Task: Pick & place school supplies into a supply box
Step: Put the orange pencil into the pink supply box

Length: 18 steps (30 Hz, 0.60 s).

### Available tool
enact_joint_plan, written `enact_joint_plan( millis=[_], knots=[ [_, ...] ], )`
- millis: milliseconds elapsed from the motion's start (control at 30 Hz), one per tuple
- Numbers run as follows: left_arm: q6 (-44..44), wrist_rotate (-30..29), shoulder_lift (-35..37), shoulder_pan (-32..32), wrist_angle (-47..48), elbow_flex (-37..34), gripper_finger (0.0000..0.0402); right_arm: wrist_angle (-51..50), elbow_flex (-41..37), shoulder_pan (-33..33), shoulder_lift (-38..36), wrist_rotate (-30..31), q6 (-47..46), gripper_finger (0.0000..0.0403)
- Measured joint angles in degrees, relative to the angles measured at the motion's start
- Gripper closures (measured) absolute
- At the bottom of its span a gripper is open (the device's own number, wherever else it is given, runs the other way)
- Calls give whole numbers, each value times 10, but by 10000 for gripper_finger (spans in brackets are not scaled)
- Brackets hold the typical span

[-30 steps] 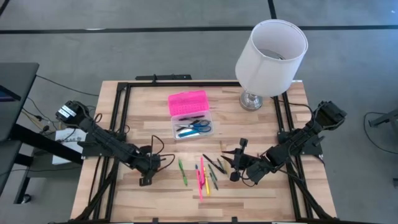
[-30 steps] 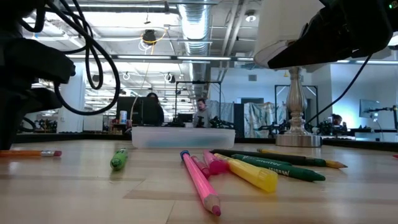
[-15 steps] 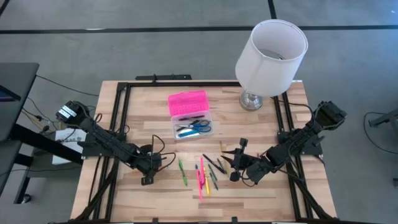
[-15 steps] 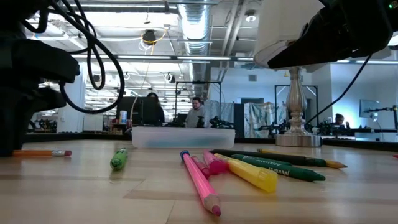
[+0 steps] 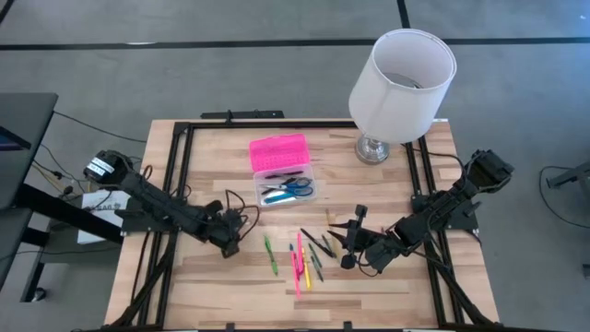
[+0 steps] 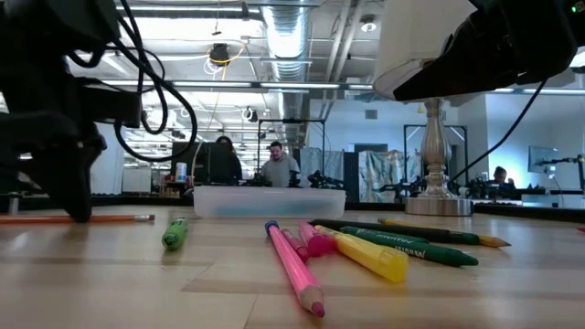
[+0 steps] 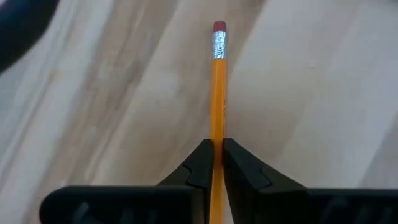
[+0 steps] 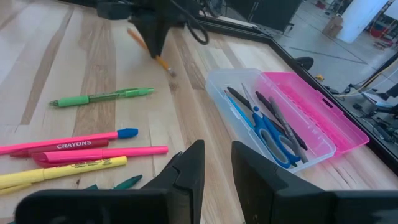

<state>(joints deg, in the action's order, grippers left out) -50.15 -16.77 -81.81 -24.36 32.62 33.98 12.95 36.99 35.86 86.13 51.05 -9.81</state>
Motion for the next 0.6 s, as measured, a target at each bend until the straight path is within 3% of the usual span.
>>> enact_joint_plan(
  millis=[600],
  knots=[
    [82, 65, 1, 74, 5, 1, 365, 0, 0, 0, 0, 0, -3, 329]
  ],
)
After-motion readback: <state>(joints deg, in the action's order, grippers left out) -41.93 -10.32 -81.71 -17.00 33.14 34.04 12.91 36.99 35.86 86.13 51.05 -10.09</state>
